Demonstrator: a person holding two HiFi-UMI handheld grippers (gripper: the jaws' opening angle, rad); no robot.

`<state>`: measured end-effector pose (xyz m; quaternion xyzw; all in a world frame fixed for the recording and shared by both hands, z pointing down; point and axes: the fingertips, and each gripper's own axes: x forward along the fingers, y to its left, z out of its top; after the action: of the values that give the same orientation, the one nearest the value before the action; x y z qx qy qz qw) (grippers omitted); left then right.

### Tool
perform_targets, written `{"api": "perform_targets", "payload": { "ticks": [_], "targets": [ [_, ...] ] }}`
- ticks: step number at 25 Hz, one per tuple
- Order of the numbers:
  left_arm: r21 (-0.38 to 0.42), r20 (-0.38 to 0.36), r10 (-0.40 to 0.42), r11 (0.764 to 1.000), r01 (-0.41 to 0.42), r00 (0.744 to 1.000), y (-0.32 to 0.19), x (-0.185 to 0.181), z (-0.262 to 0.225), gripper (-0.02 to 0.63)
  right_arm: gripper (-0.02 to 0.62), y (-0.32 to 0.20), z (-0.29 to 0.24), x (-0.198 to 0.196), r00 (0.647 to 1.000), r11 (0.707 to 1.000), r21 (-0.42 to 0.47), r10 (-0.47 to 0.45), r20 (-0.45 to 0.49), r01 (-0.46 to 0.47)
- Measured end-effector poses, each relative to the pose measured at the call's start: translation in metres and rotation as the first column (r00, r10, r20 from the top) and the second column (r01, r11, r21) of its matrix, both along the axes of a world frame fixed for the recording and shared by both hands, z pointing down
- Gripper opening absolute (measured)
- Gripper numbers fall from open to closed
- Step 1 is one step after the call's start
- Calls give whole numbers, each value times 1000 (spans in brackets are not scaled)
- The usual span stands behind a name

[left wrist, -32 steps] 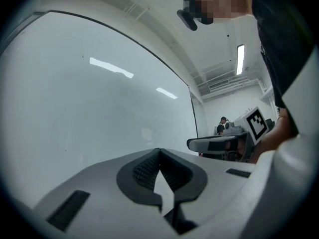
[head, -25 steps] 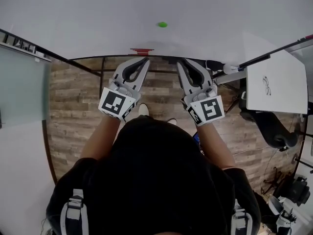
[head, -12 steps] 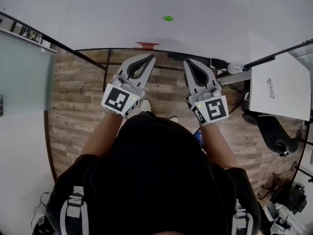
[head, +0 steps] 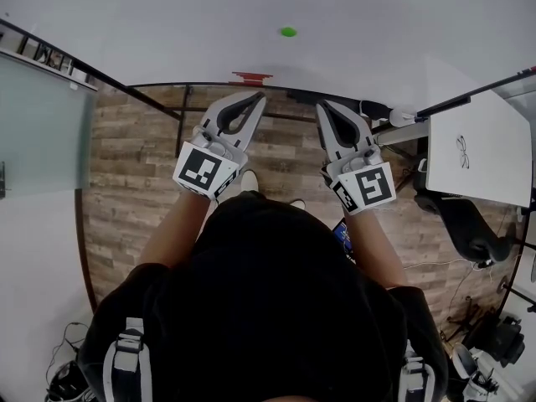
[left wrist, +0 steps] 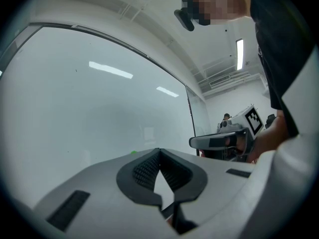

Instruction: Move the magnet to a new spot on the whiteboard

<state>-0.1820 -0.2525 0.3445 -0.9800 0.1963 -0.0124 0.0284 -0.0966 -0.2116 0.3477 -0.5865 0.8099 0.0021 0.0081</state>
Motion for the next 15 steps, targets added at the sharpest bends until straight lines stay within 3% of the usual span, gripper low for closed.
{"api": "perform_targets", "payload": {
  "ticks": [15],
  "targets": [
    [-1, 1, -5, 1000, 5, 1000, -2, -2, -1, 2, 0, 1, -1, -3, 1000, 1000, -4, -16, -2, 16]
  ]
}}
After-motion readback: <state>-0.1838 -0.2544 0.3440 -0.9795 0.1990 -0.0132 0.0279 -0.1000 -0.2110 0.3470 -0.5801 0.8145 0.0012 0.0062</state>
